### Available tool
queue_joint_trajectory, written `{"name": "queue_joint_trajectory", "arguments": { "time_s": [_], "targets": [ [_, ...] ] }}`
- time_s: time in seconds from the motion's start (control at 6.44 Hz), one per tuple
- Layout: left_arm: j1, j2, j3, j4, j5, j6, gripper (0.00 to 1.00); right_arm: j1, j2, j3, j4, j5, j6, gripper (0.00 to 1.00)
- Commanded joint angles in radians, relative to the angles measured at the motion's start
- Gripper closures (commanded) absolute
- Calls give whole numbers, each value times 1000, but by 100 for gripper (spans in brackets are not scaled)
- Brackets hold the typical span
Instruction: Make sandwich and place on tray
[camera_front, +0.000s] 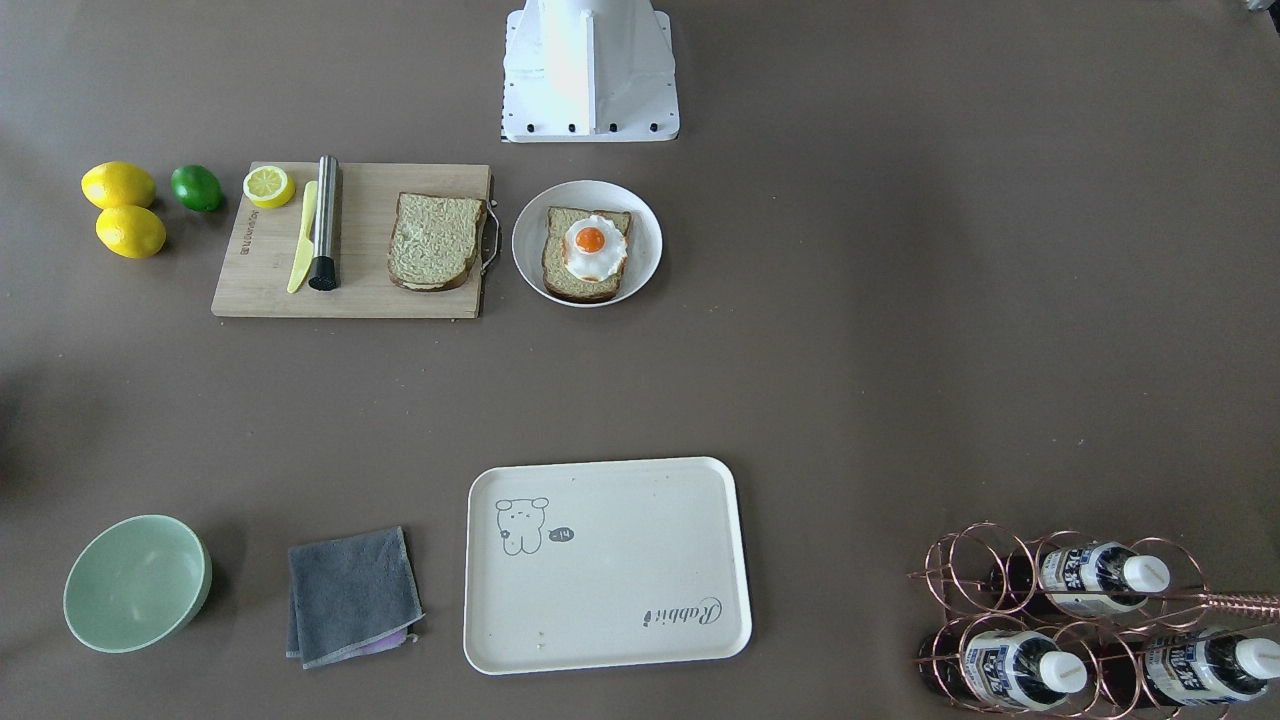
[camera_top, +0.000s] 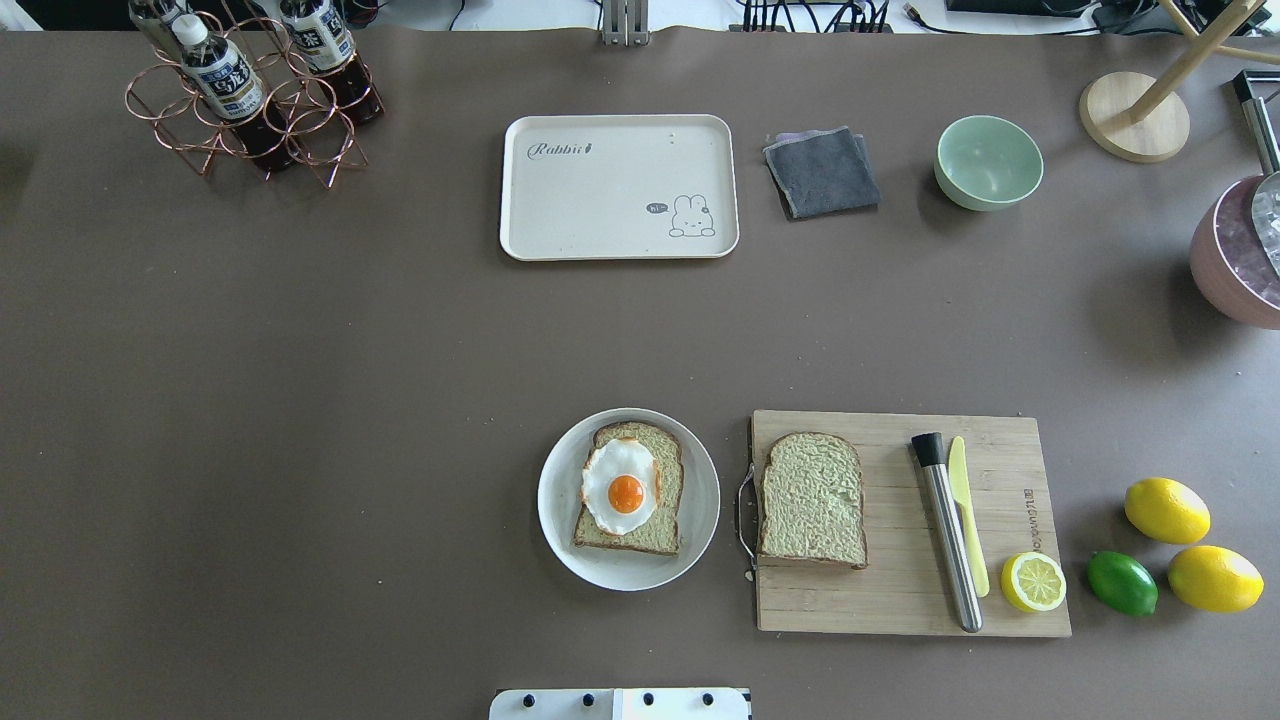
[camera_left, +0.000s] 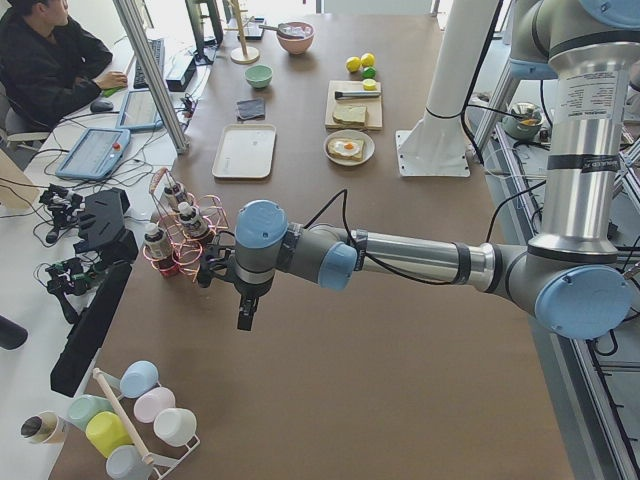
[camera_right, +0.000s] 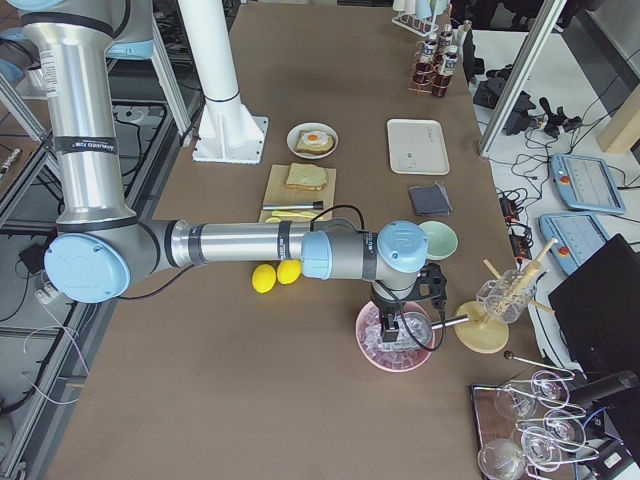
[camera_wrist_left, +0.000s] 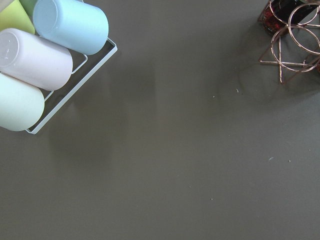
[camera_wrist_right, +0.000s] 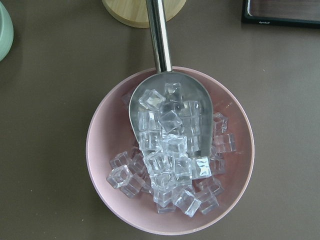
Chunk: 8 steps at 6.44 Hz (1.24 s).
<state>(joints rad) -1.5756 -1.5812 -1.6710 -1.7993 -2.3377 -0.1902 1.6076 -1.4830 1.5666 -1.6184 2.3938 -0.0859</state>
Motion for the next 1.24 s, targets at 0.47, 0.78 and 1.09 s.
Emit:
{"name": "queue_joint_trajectory", "arguments": {
  "time_s": [0.47,0.78,1.09],
  "targets": [
    [0,1,-1,-2,0,2,2,-2,4,-2,0,1,0,0],
    [2,-2,-3,-3,0,2,2,-2,6,4,0,1,0,0],
    [6,-26,-10,-5,0,-17,2,-21,29,18,2,-1,0,0]
  ]
}}
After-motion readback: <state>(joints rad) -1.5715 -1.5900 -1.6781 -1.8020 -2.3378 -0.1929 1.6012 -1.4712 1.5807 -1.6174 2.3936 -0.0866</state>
